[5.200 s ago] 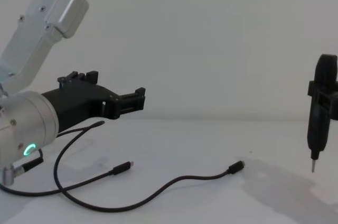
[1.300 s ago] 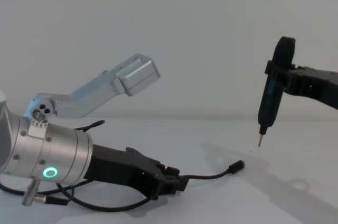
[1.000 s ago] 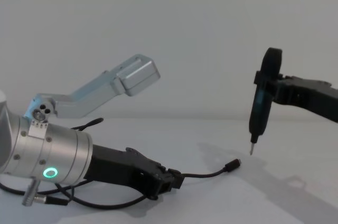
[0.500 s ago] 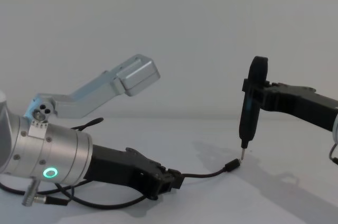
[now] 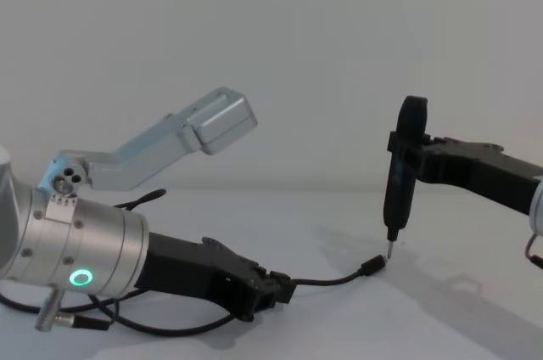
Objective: Pick up the data cable with the one hand.
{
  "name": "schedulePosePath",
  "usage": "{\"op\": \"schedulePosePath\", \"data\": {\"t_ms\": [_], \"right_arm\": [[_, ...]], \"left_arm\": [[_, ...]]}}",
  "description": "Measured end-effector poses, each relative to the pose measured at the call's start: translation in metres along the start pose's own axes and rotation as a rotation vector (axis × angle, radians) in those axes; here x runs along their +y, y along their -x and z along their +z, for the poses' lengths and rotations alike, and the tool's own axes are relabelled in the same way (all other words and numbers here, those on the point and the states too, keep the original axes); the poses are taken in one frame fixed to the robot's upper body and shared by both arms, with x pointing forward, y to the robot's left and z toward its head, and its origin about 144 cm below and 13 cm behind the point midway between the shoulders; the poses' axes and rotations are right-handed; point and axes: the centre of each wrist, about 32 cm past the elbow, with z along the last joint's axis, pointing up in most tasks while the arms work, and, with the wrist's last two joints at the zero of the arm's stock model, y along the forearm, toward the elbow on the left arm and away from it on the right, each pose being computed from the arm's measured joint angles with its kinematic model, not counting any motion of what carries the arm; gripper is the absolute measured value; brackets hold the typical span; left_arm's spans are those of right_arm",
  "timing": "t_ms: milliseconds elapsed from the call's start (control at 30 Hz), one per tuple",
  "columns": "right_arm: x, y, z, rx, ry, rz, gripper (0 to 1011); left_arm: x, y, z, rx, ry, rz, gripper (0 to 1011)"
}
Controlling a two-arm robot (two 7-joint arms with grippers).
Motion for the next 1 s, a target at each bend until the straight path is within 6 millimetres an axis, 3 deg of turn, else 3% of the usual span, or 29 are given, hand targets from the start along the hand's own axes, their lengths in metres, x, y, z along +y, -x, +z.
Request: {"op": "schedulePosePath", "data": {"t_ms": [1000], "right_arm": [[0.0064,-0.0023,-0.005,-0.021,-0.001,0.011,275]], "left_arm": [[0.0,0.0,0.0,0.0,0.0,0.0,49]]}}
